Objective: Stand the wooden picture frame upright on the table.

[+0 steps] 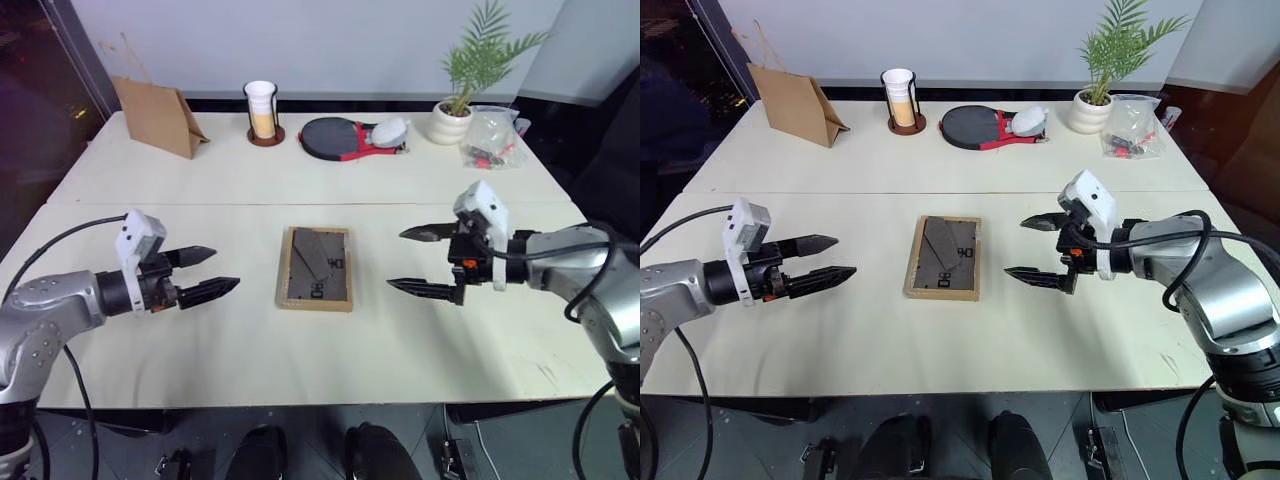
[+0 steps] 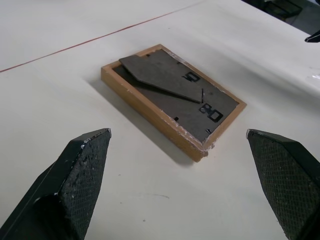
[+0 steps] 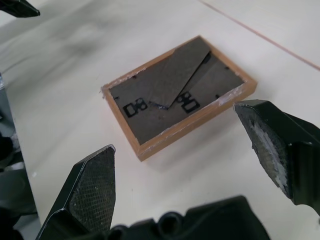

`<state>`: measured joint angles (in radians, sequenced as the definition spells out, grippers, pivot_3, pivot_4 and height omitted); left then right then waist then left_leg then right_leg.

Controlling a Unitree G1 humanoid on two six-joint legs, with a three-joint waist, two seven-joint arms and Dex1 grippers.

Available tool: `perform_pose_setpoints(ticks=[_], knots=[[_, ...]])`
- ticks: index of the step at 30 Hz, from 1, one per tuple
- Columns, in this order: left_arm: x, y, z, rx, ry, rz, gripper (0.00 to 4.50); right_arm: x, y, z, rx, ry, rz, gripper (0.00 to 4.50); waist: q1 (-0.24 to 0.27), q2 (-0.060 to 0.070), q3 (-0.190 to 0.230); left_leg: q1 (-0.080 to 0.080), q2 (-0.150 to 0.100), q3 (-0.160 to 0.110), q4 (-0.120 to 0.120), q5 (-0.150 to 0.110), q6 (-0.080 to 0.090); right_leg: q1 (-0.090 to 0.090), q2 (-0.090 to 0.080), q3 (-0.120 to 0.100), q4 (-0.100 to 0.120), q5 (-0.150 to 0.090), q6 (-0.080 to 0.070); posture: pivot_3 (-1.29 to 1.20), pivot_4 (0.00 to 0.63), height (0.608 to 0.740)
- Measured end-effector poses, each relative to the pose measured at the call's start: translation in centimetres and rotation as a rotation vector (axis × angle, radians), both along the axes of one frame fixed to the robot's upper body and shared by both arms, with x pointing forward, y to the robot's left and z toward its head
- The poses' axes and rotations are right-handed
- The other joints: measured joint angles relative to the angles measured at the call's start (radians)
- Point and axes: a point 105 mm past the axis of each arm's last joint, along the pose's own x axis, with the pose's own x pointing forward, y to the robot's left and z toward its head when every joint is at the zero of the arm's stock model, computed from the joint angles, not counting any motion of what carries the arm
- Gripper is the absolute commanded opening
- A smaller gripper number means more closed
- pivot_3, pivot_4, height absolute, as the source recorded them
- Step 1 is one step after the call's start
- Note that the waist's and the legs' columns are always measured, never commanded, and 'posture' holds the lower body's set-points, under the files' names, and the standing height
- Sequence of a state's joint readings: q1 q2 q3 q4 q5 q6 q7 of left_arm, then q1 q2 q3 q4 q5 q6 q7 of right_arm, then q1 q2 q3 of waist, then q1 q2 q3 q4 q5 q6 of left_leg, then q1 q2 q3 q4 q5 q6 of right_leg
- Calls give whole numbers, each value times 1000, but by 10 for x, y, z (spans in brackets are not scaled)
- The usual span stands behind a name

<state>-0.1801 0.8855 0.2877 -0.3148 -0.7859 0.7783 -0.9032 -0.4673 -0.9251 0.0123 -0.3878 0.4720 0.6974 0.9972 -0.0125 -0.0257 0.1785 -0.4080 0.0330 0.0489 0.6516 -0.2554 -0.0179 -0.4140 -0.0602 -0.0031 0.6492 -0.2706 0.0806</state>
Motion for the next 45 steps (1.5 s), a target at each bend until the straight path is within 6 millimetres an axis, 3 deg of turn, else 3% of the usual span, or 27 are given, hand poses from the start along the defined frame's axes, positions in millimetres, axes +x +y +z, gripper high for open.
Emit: perform_pose_setpoints(ticks=[11,19,28,30,31,33,38,39,41,45], knots=[[2,-16,-6,-6,13,-72,4500,1,-8,-12,-18,42,-26,4426,2,0,0,0,0,0,0,0,0,0,0,0,0,0,0,0,150,740],[16,-9,-9,19,7,-59,4500,4,-8,-15,-16,36,-47,4426,0,0,0,0,0,0,0,0,0,0,2,0,0,0,0,0,150,740],[23,-18,-19,22,3,-49,4500,14,-6,-25,-7,31,-100,4426,1,0,0,0,0,0,1,0,0,0,1,0,0,0,0,0,150,740],[26,-17,-18,28,-15,-36,4500,16,-4,-25,-4,27,-109,3891,1,0,0,0,0,0,1,0,0,0,1,0,0,0,0,0,150,740],[29,-17,-17,26,-25,-26,4246,18,-3,-26,-2,26,-117,3624,1,0,0,0,0,0,1,0,0,0,1,0,0,0,0,0,150,740],[35,-15,-20,46,-41,2,3653,23,-1,-29,4,25,-135,2631,0,0,0,0,0,0,1,0,0,0,1,0,1,0,0,0,150,740],[59,-21,-40,102,-58,63,1246,49,3,-44,8,23,-243,100,2,0,0,0,-1,0,3,0,0,1,2,0,1,0,0,0,150,740],[62,-25,-43,108,-62,58,641,53,5,-47,4,20,-256,0,3,0,0,-1,-1,0,3,0,0,1,2,0,1,0,0,0,150,740],[68,-34,-53,121,-63,52,43,63,11,-57,-10,19,-292,0,2,-1,0,-1,-1,0,3,0,1,1,2,0,1,0,0,0,150,740],[78,-51,-71,146,-52,44,43,73,21,-85,-52,54,-350,0,2,-1,0,-2,-1,0,4,0,1,0,3,0,1,0,1,0,150,740]])
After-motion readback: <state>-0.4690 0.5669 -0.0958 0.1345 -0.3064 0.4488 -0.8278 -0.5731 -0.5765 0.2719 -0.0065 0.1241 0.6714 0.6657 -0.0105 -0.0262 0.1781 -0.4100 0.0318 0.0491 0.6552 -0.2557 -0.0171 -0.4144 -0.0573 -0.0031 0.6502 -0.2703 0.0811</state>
